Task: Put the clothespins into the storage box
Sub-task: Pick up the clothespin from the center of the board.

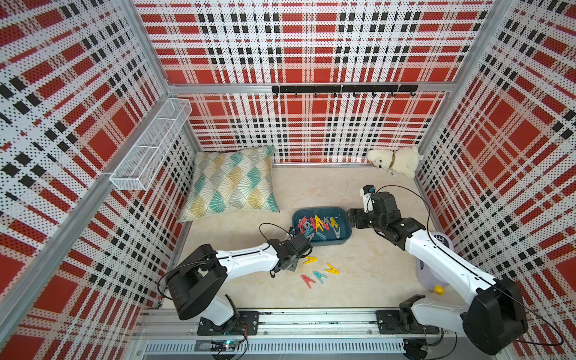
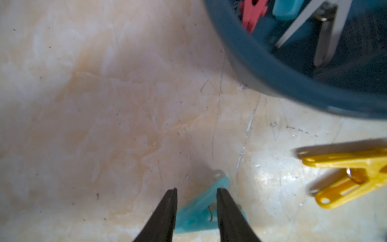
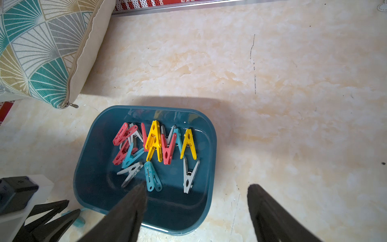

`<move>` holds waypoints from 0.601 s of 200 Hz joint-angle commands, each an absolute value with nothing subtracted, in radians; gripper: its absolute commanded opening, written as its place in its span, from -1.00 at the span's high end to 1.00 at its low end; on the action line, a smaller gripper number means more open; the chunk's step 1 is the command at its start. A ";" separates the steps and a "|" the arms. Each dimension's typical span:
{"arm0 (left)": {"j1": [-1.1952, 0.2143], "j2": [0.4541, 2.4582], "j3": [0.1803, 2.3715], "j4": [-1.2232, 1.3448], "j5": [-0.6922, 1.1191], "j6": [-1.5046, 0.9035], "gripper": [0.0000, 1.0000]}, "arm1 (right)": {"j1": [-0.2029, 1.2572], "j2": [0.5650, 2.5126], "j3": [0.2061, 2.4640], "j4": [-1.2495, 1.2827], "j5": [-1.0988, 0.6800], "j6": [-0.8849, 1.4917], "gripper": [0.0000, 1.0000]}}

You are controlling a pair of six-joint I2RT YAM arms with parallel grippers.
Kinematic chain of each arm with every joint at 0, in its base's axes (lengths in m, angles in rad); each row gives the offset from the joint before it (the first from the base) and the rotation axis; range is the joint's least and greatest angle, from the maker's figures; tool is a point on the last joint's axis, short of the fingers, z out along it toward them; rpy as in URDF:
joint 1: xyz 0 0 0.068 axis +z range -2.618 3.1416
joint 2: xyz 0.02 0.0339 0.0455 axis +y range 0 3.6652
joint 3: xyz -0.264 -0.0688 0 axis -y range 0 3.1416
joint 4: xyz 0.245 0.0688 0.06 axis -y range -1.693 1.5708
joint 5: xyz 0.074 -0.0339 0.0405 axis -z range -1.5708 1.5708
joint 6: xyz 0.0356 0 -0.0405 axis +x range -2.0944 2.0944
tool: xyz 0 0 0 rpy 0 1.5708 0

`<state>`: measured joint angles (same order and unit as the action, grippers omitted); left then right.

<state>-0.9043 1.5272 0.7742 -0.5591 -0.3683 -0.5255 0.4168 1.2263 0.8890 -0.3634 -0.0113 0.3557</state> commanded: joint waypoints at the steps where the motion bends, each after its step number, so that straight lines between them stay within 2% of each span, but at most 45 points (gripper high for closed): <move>1: -0.900 1.542 0.782 -0.529 -0.320 -0.493 0.22 | 0.425 1.200 0.880 -0.379 0.006 0.345 -0.67; 120: -0.859 1.535 0.773 -0.504 -0.249 -0.472 0.28 | 0.425 1.190 0.873 -0.376 0.000 0.348 -0.67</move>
<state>-0.8688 1.5463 0.7692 -0.5079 -0.2684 -0.4847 0.4168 1.2072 0.8841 -0.3725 0.0010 0.3557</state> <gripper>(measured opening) 0.358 0.834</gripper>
